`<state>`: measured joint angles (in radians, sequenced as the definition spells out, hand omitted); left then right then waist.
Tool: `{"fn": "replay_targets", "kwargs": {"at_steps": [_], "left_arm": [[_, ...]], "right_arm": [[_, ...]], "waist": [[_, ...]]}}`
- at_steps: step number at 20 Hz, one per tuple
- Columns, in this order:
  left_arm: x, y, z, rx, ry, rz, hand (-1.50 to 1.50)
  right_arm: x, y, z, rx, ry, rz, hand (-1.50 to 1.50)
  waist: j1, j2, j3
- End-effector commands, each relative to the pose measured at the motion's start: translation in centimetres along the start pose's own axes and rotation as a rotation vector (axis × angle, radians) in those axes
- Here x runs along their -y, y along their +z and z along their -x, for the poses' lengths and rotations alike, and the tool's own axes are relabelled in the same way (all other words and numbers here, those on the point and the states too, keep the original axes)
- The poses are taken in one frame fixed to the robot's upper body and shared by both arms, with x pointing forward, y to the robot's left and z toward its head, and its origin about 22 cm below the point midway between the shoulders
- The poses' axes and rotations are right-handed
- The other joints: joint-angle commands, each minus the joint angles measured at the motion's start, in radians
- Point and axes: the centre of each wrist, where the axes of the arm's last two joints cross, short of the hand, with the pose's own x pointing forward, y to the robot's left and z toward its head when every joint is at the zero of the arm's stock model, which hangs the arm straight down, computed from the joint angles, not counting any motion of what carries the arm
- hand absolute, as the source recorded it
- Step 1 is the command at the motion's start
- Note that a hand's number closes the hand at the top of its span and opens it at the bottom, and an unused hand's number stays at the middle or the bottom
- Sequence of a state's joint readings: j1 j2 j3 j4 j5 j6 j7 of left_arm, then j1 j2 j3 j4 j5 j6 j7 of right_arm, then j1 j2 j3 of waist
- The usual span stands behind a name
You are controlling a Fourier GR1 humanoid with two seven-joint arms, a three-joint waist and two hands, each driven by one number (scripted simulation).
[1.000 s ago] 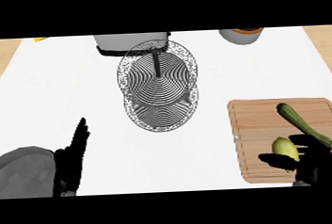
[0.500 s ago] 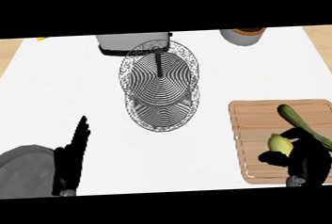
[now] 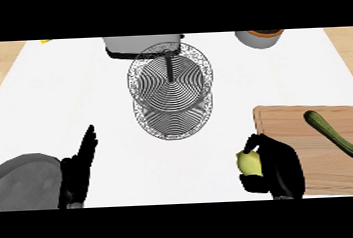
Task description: Pick the lemon from the cutting board and place it in the tiered basket
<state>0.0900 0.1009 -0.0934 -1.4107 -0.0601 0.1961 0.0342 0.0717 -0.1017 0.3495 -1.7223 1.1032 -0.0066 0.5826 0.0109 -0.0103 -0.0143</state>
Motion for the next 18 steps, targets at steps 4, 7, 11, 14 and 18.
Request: {"fn": "replay_targets", "kwargs": {"at_steps": [4,7,11,14,18], "left_arm": [[0.6,-0.2,0.6,-0.020,0.021,-0.028,0.00],[-0.5,0.6,-0.2,-0.004,-0.001,-0.024,0.00],[-0.9,-0.5,-0.1,-0.004,-0.010,-0.027,0.00],[0.1,-0.1,-0.4,-0.015,0.010,0.007,0.00],[-0.3,0.4,1.1,-0.010,-0.012,0.008,0.00]], "right_arm": [[9.9,5.9,-4.2,0.149,-0.289,0.101,1.50],[13.6,8.6,-5.0,0.222,-0.256,0.227,1.50],[17.5,10.8,-5.8,0.261,-0.201,0.313,1.50],[19.4,10.6,-7.6,0.264,-0.215,0.318,1.50],[21.2,8.8,-10.4,0.253,-0.207,0.323,1.50]], "waist": [[-0.040,0.001,0.012],[-0.020,0.001,0.013],[-0.015,0.007,0.012],[-0.011,0.006,0.012],[-0.006,0.008,0.013]]}}
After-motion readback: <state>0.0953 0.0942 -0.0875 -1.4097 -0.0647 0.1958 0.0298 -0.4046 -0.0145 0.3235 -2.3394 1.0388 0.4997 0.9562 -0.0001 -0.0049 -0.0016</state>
